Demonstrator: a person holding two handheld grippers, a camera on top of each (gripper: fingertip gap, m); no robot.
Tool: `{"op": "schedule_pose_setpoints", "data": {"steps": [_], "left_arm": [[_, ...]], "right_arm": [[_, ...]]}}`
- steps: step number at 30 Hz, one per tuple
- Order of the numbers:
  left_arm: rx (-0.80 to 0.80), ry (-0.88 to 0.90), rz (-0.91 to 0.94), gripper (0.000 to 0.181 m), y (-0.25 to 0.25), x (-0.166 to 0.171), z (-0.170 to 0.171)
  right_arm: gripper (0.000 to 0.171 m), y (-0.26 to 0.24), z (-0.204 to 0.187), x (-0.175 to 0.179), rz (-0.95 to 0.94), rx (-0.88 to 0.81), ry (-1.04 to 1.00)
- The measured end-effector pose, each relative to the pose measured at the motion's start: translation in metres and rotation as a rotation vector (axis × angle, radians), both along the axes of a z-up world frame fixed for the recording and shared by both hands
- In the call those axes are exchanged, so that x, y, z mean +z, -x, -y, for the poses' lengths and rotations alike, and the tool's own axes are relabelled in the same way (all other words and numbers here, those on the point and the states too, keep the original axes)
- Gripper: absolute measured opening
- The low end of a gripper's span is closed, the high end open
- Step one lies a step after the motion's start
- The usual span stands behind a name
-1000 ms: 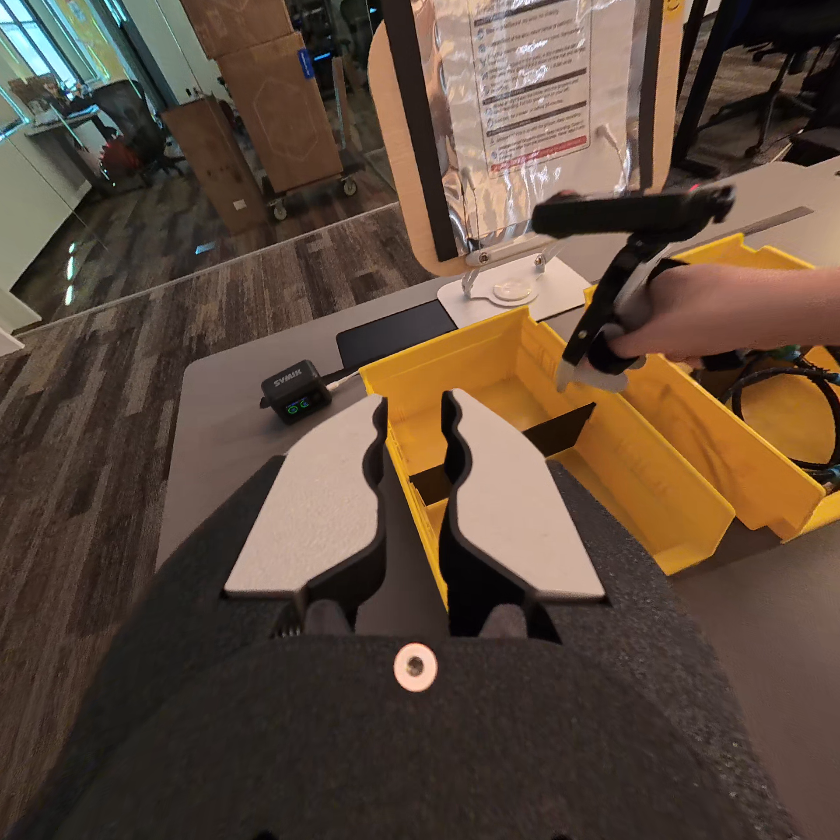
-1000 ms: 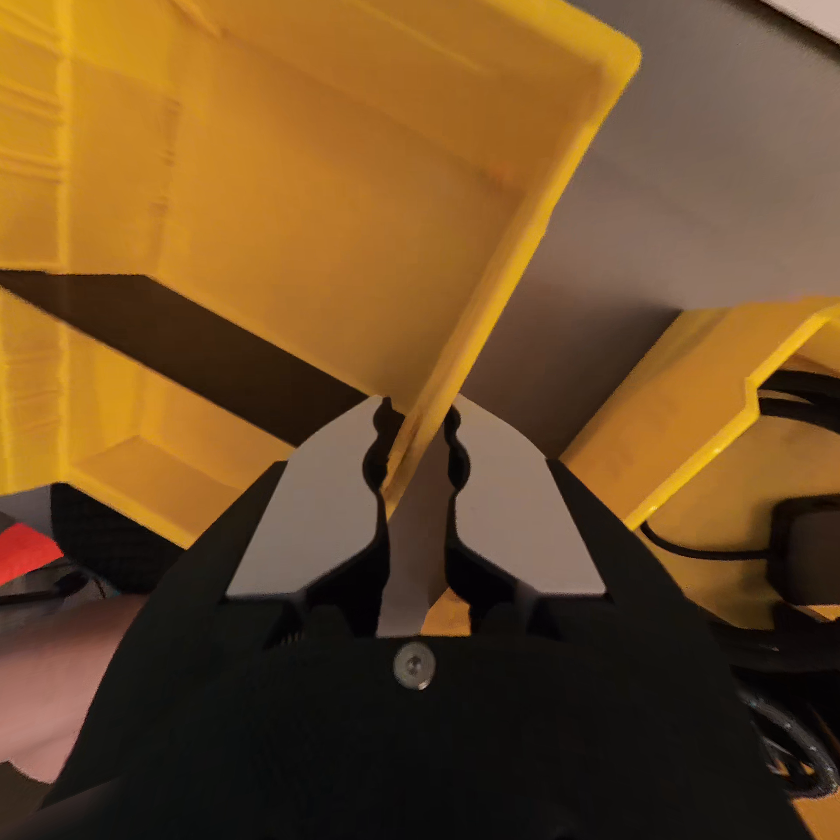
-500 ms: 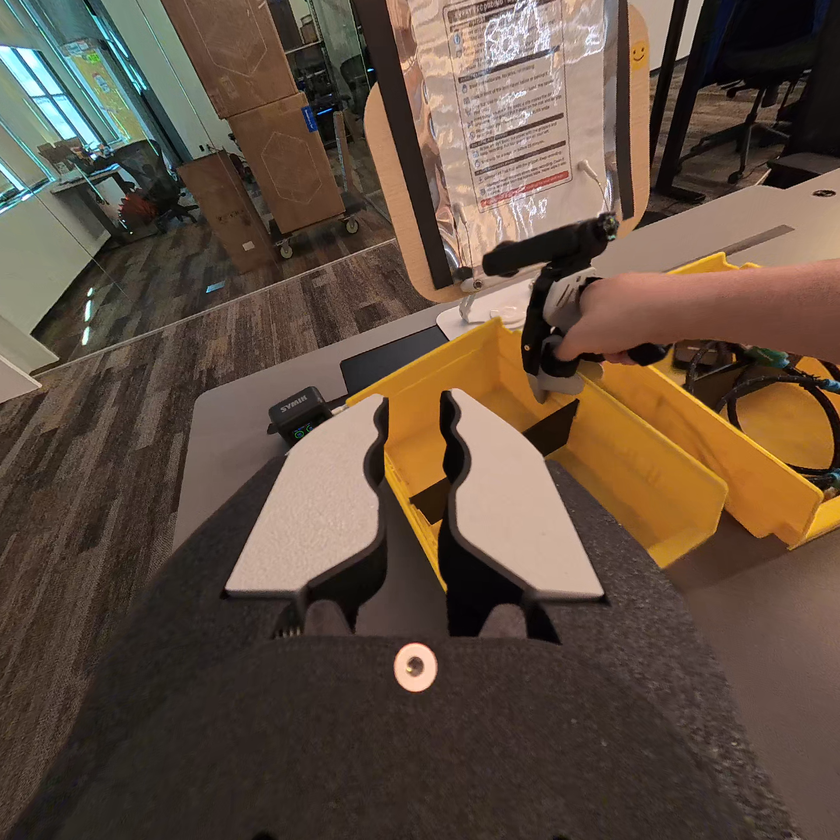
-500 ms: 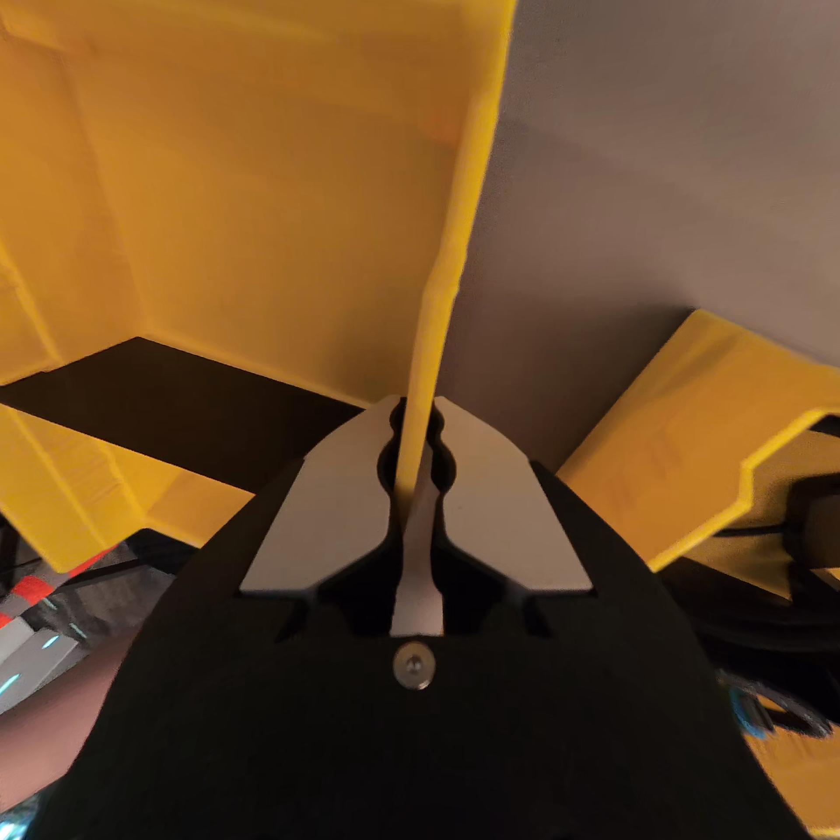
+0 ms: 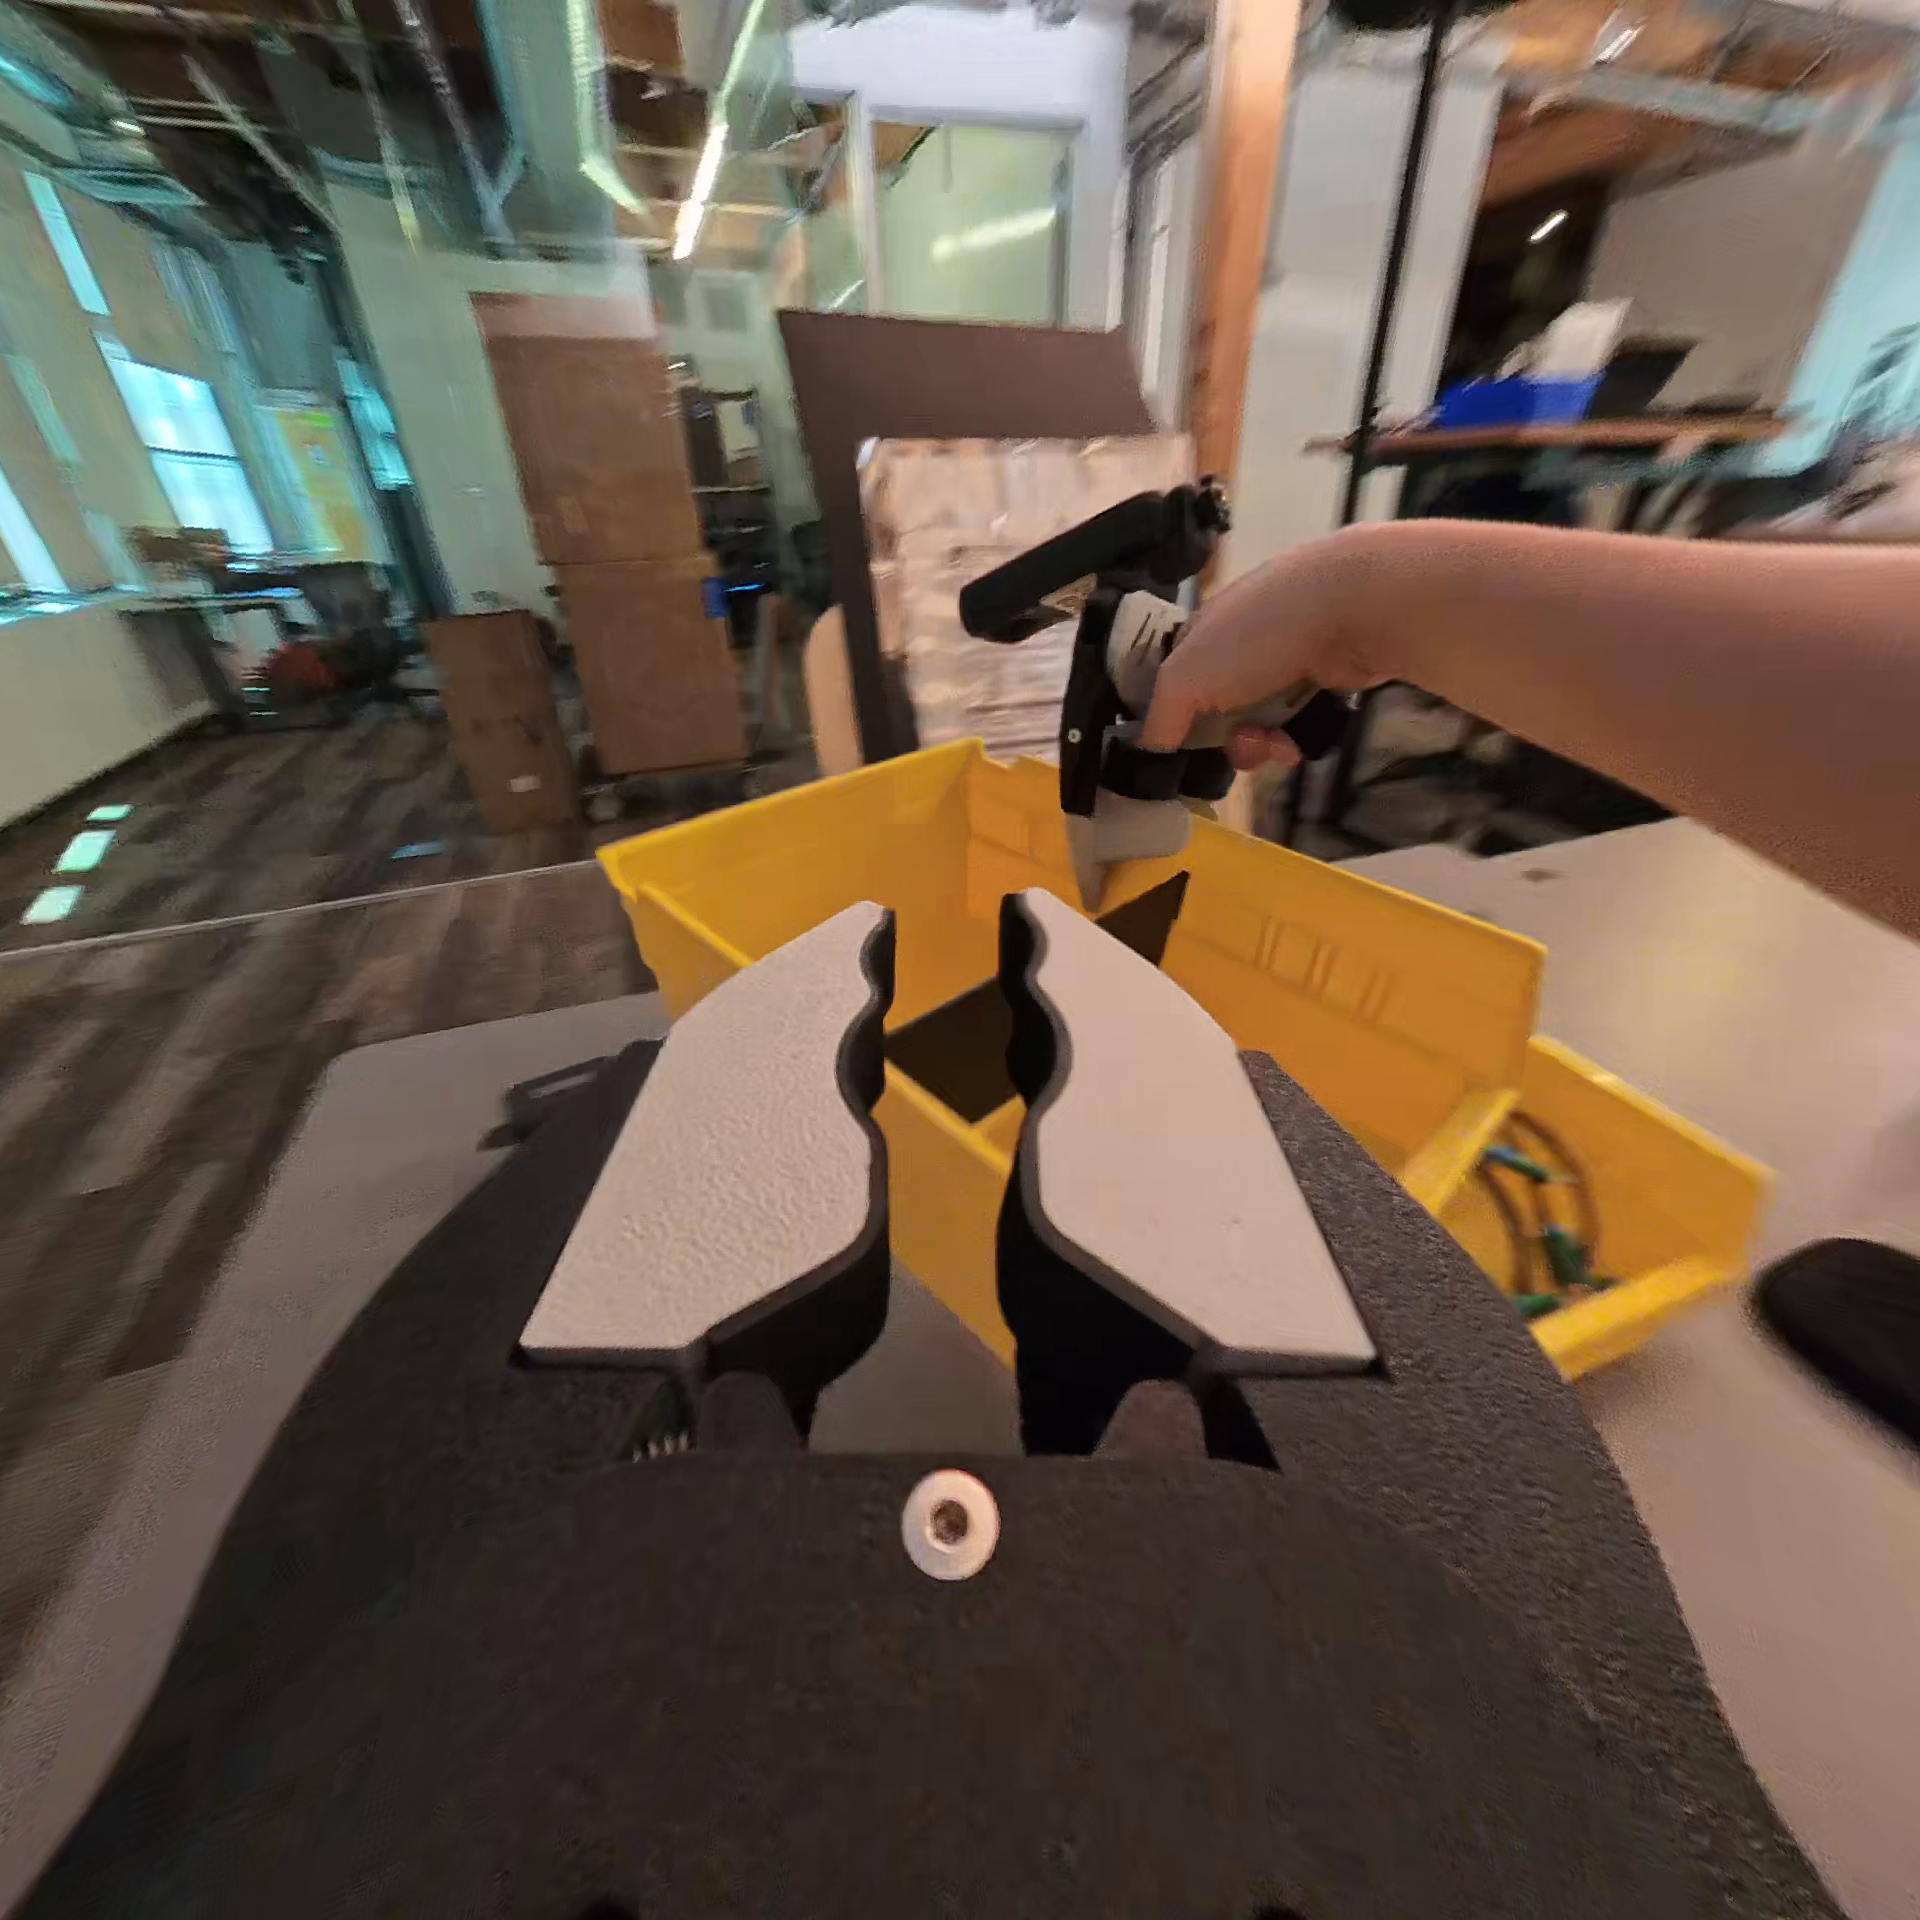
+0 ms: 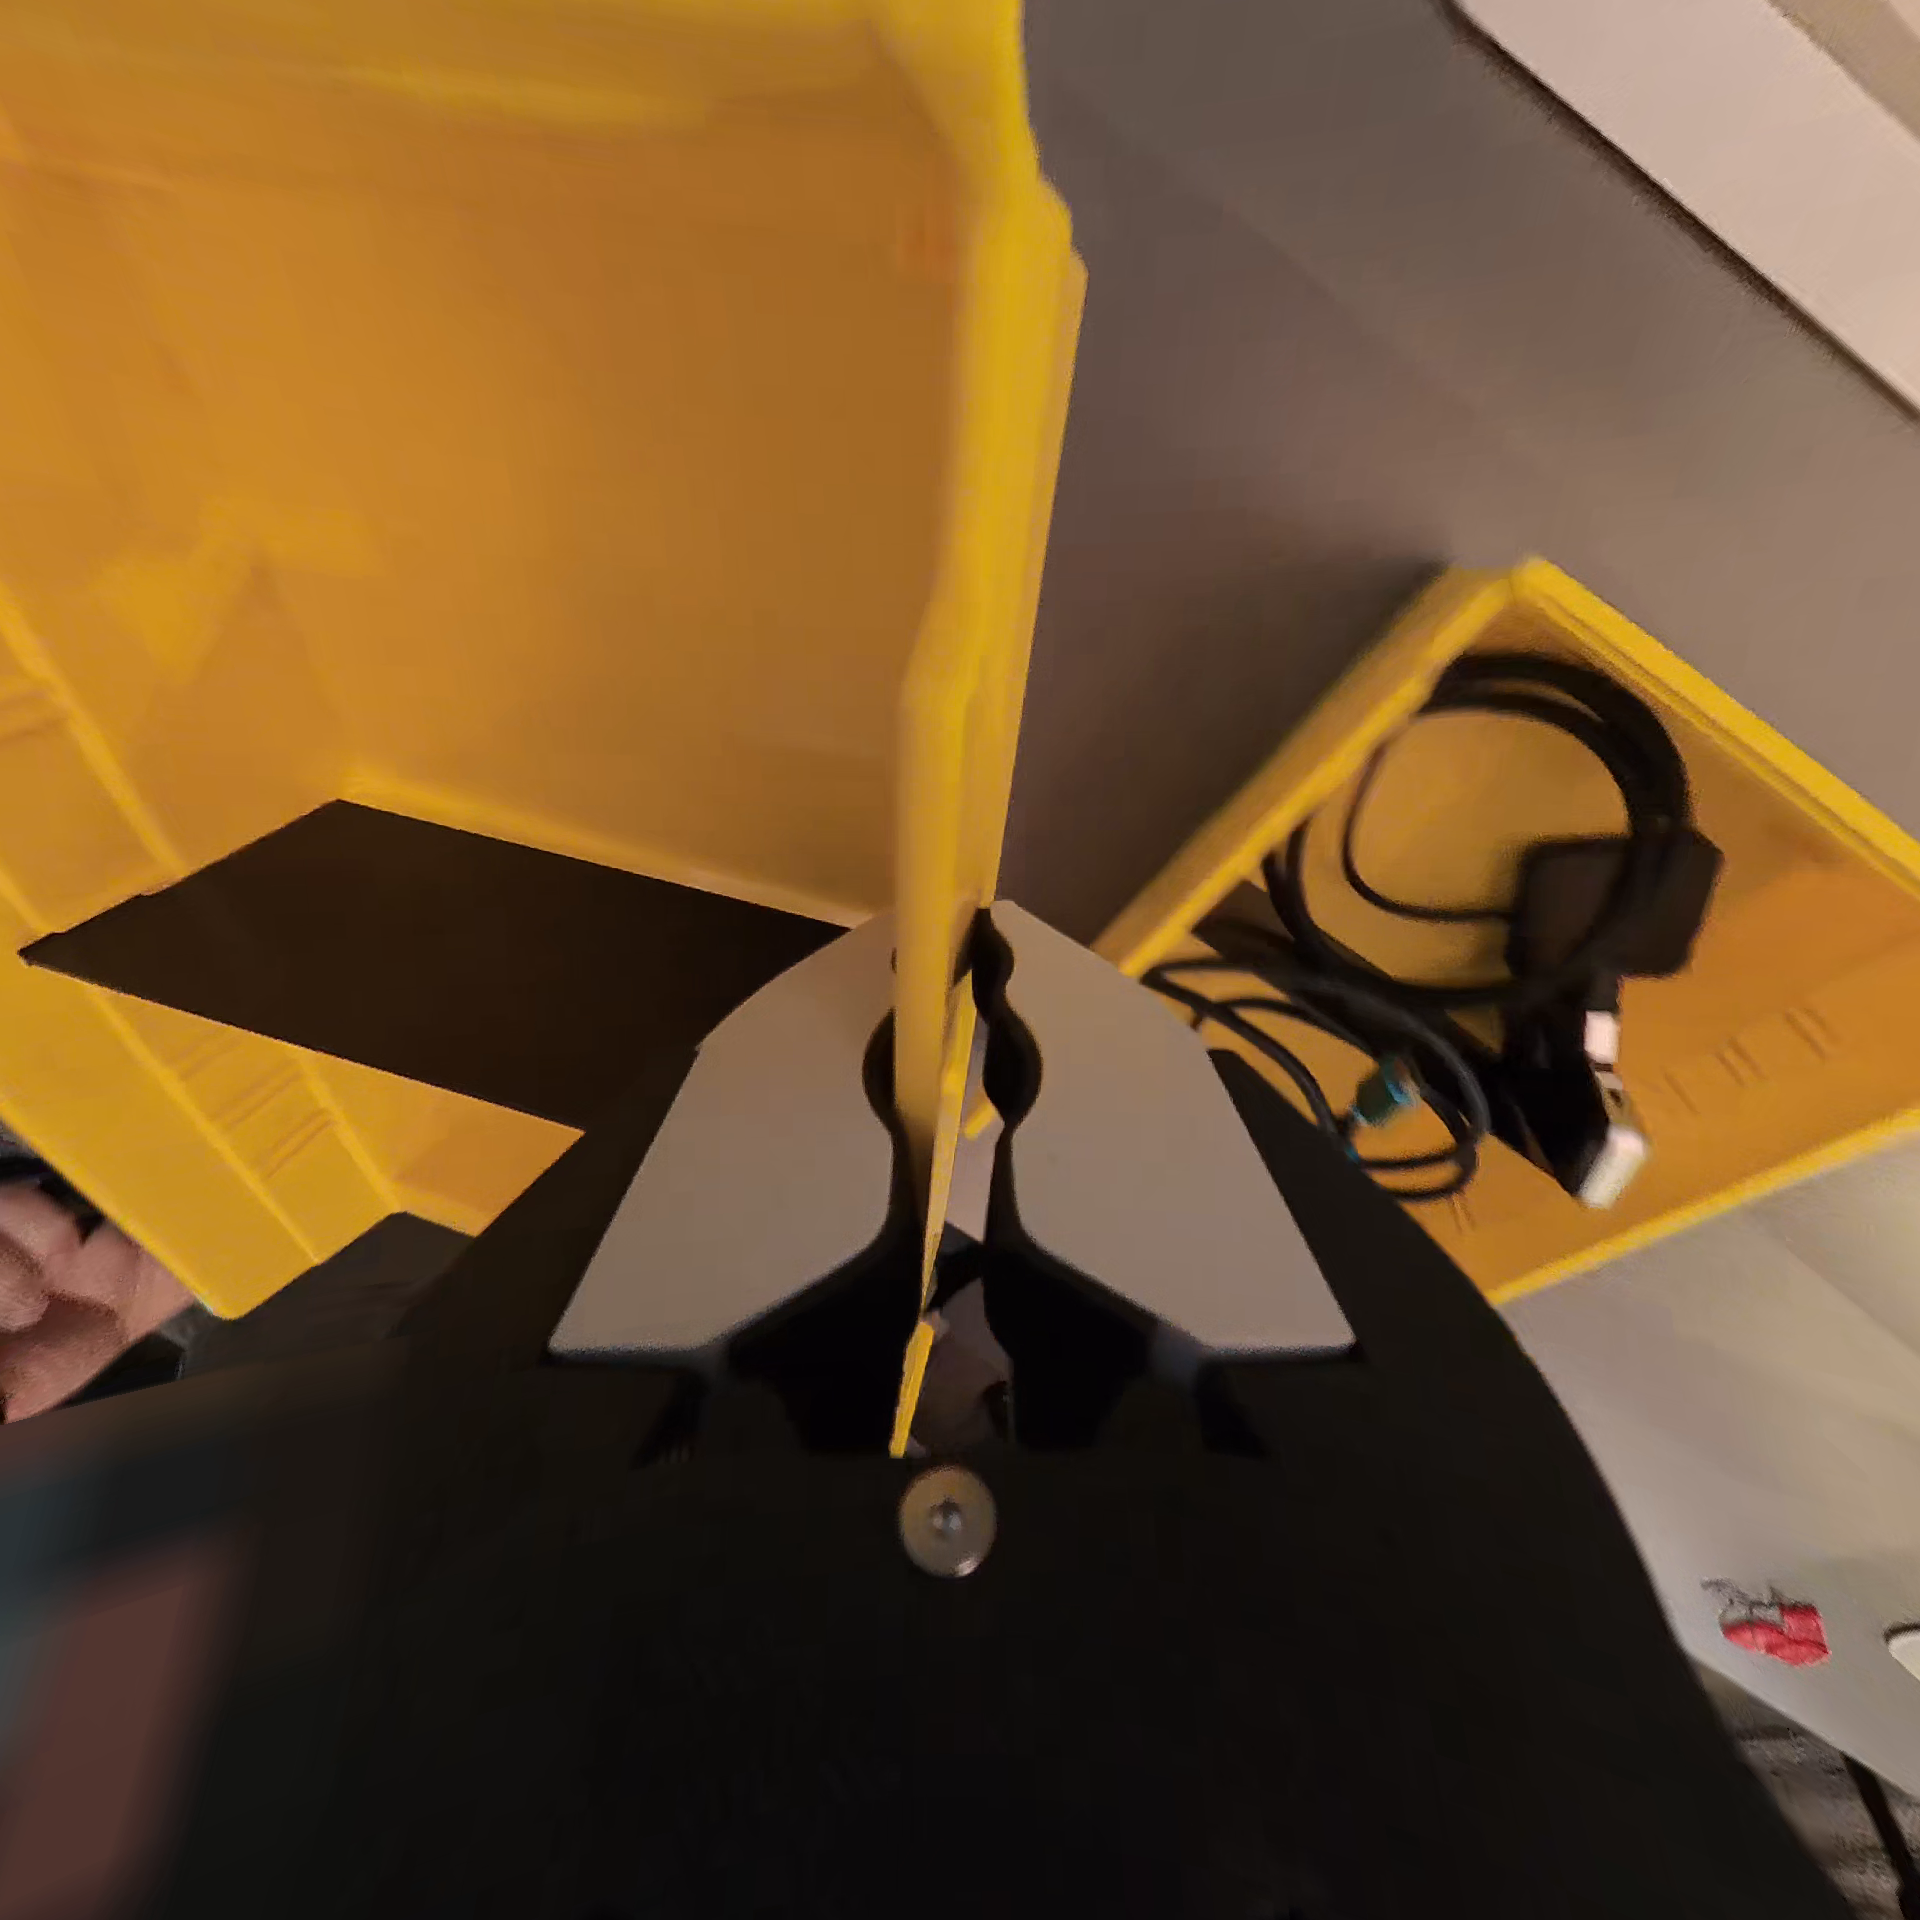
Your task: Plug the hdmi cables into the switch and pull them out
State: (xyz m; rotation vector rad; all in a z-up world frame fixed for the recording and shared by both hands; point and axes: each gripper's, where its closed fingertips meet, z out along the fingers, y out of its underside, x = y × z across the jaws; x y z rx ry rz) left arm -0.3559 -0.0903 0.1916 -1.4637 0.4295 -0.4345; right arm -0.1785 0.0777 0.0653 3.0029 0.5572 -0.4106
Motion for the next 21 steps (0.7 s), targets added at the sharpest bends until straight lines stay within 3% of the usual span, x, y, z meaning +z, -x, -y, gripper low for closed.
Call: {"op": "schedule_pose_setpoints", "data": {"steps": [4, 9, 13, 16, 21], "left_arm": [[-0.112, -0.012, 0.012, 0.035, -0.012, 0.002, 0.014], [-0.139, 0.095, -0.094, 0.039, -0.036, -0.021, -0.004], [-0.124, 0.261, -0.289, 0.039, -0.065, -0.061, -0.029], [-0.228, 0.344, -0.35, 0.039, -0.106, -0.081, -0.045], [-0.397, 0.562, -0.486, 0.047, -0.179, -0.136, -0.062]], "right_arm": [[0.008, -0.107, 0.011, 0.032, 0.02, -0.139, -0.043], [0.008, -0.275, 0.051, 0.044, 0.017, -0.425, -0.087], [0.008, -0.38, 0.102, 0.024, -0.075, -0.628, -0.071], [0.008, -0.443, 0.133, 0.003, -0.11, -0.768, -0.071], [0.009, -0.499, 0.161, -0.057, -0.144, -0.821, -0.051]]}}
